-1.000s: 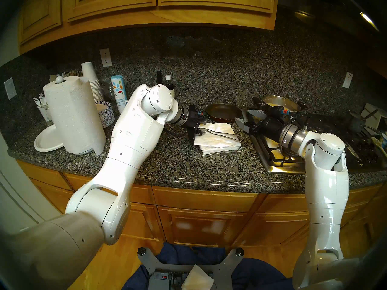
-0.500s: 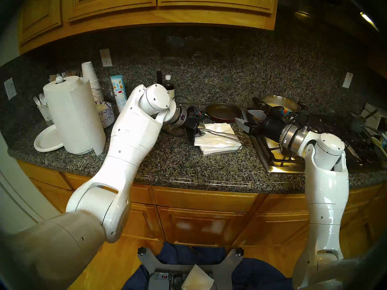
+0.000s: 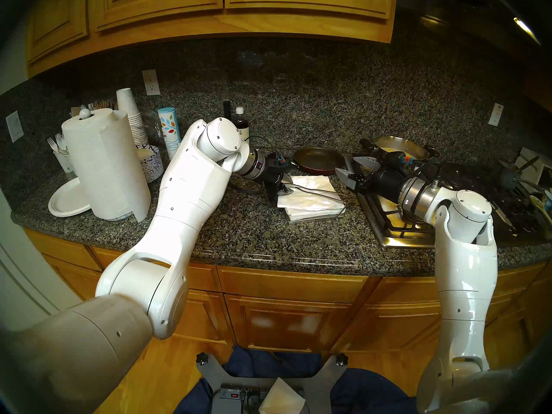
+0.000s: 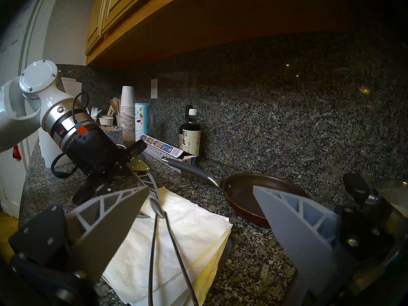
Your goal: Take napkin out of napkin holder
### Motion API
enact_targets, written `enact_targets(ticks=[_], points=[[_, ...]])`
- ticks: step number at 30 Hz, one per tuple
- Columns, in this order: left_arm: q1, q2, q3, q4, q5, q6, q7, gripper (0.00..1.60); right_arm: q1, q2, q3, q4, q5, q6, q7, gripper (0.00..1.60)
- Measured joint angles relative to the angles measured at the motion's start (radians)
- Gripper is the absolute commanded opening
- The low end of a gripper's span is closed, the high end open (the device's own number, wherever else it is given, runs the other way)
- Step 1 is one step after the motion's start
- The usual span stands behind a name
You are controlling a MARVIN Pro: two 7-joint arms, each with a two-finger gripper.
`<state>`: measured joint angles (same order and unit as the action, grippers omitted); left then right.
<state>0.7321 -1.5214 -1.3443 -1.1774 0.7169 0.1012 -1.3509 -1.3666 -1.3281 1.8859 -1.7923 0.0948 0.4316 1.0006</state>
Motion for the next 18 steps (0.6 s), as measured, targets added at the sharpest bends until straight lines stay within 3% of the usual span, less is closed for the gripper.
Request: enact_targets(ticks=[7, 18], points=[[-0.027, -0.012, -0.029, 0.062, -0.026, -0.012, -0.014, 0.76, 0.000, -0.001, 0.003, 0.000, 0.000, -0.001, 0.000, 1.60], [-0.053, -0.021, -0.048, 0.108, -0.040, -0.030, -0.042, 0.67, -0.002, -0.005, 0.006, -0.001, 0.000, -0.003, 0.000, 1.60]])
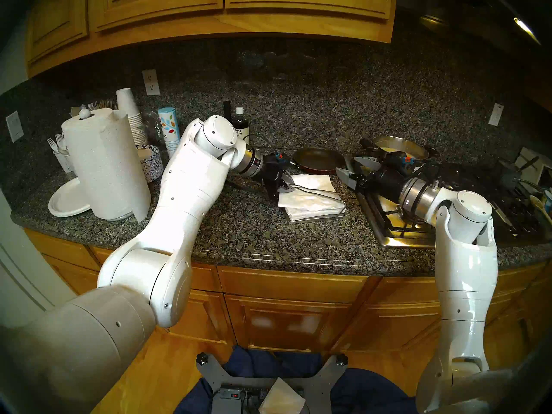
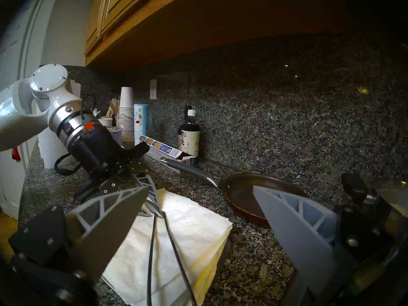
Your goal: Take napkin out of napkin holder
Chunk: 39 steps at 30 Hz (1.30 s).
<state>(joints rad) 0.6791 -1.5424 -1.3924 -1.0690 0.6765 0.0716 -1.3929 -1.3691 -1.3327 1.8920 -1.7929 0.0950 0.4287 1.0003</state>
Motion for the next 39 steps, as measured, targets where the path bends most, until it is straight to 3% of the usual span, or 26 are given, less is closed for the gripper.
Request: enact_targets(ticks=[17, 18, 19, 23, 27, 39], points=[[-0.015, -0.004, -0.007, 0.027, 0.002, -0.019, -0.014, 0.87, -0.005, -0.006, 0.004, -0.010, 0.000, 0.000, 0.000, 1.60], [-0.016, -0.004, -0.007, 0.029, 0.002, -0.020, -0.013, 0.99, -0.006, -0.006, 0.004, -0.011, 0.000, 0.000, 0.000, 1.60], [-0.017, -0.004, -0.007, 0.032, 0.003, -0.021, -0.011, 1.00, -0.006, -0.007, 0.004, -0.011, 0.000, 0.000, 0.000, 1.60], [-0.022, -0.004, -0.007, 0.040, 0.005, -0.025, -0.003, 0.88, -0.007, -0.008, 0.005, -0.013, 0.000, 0.000, 0.000, 1.60], [-0.026, -0.004, -0.007, 0.045, 0.005, -0.028, -0.002, 0.65, -0.008, -0.008, 0.006, -0.014, 0.000, 0.000, 0.000, 1.60], [-0.032, -0.003, -0.005, 0.056, 0.008, -0.034, -0.009, 0.73, -0.008, -0.010, 0.007, -0.014, 0.000, -0.001, 0.000, 1.60]])
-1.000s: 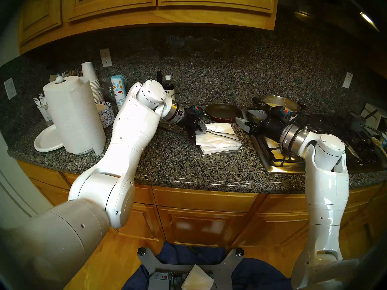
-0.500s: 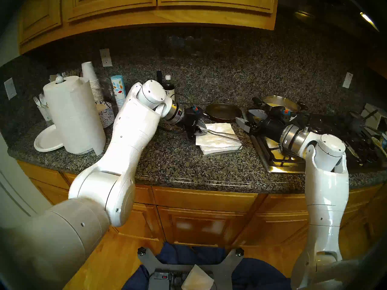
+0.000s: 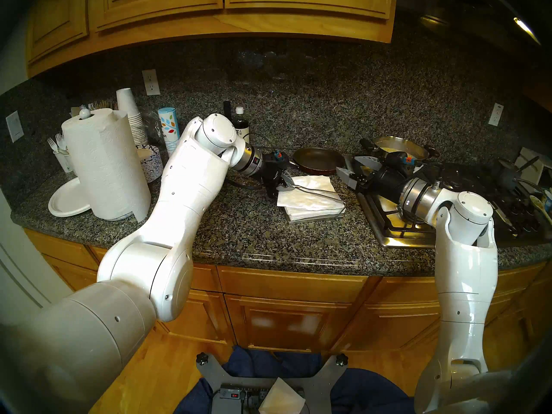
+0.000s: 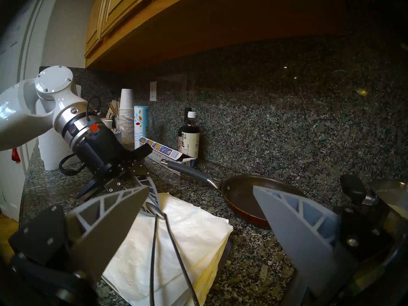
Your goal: Take napkin out of napkin holder
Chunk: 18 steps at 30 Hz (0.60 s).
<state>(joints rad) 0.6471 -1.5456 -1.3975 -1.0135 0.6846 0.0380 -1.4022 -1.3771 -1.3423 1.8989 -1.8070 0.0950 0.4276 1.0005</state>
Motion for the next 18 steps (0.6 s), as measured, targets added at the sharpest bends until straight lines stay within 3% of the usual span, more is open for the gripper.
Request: enact_targets(ticks=[12, 15, 17, 18], points=[[-0.004, 0.001, 0.002, 0.000, 0.009, 0.000, -0.018, 0.72, 0.000, -0.002, 0.000, 0.000, 0.000, 0.000, 0.000, 1.60], [-0.006, 0.000, 0.002, 0.000, 0.014, 0.000, -0.019, 0.53, 0.000, -0.003, 0.000, -0.001, 0.000, 0.000, 0.000, 1.60], [-0.007, -0.001, 0.002, 0.001, 0.016, 0.000, -0.020, 0.09, 0.000, -0.003, 0.001, -0.002, 0.000, 0.000, -0.001, 1.60], [-0.008, -0.002, 0.001, 0.002, 0.018, 0.000, -0.019, 0.00, 0.000, -0.003, 0.002, -0.003, 0.000, 0.000, -0.001, 1.60]])
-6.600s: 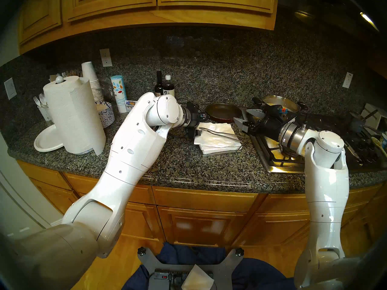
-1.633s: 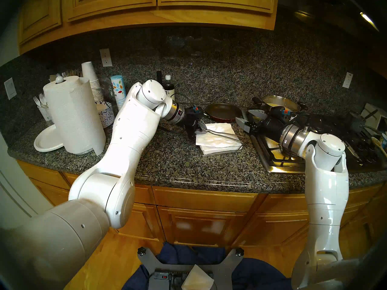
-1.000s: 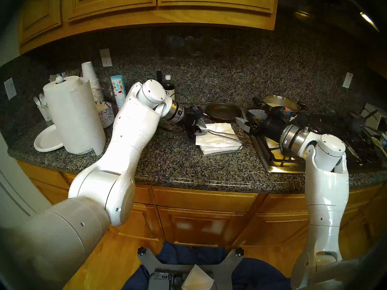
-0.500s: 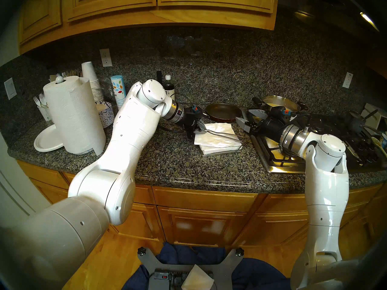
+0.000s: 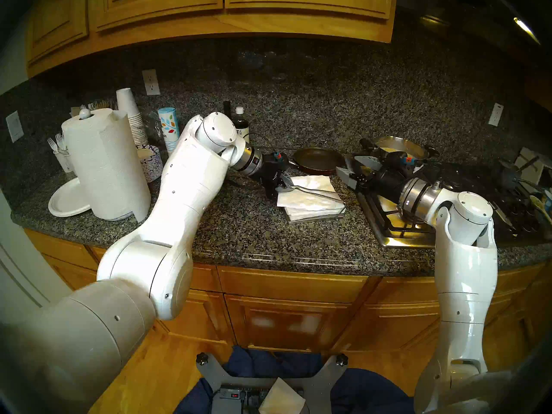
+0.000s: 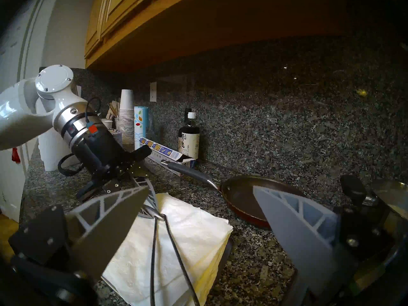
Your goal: Take napkin out of napkin holder
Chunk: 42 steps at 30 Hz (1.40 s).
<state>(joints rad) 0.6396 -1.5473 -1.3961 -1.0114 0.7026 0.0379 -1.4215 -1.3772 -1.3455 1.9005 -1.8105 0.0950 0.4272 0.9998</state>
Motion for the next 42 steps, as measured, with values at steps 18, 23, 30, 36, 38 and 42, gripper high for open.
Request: enact_targets(ticks=[18, 23, 30, 36, 38, 42], points=[[0.007, -0.008, -0.031, -0.060, -0.018, 0.011, -0.007, 0.00, -0.004, 0.001, -0.005, -0.006, -0.006, 0.000, 0.000, 1.60], [0.010, -0.009, -0.044, -0.094, -0.031, 0.020, -0.019, 0.00, -0.007, 0.005, -0.023, -0.006, -0.020, 0.000, 0.000, 1.60], [0.019, -0.013, -0.065, -0.140, -0.051, 0.037, -0.047, 0.00, -0.016, 0.014, -0.053, -0.014, -0.055, 0.000, -0.001, 1.60], [0.025, -0.022, -0.084, -0.173, -0.069, 0.053, -0.066, 0.00, -0.028, 0.024, -0.087, -0.028, -0.095, -0.004, -0.004, 1.60], [0.026, -0.024, -0.086, -0.178, -0.072, 0.057, -0.066, 0.00, -0.030, 0.026, -0.096, -0.032, -0.105, -0.005, -0.005, 1.60], [0.029, -0.034, -0.093, -0.189, -0.085, 0.068, -0.066, 0.00, -0.031, 0.034, -0.124, -0.039, -0.138, -0.007, -0.009, 1.60]])
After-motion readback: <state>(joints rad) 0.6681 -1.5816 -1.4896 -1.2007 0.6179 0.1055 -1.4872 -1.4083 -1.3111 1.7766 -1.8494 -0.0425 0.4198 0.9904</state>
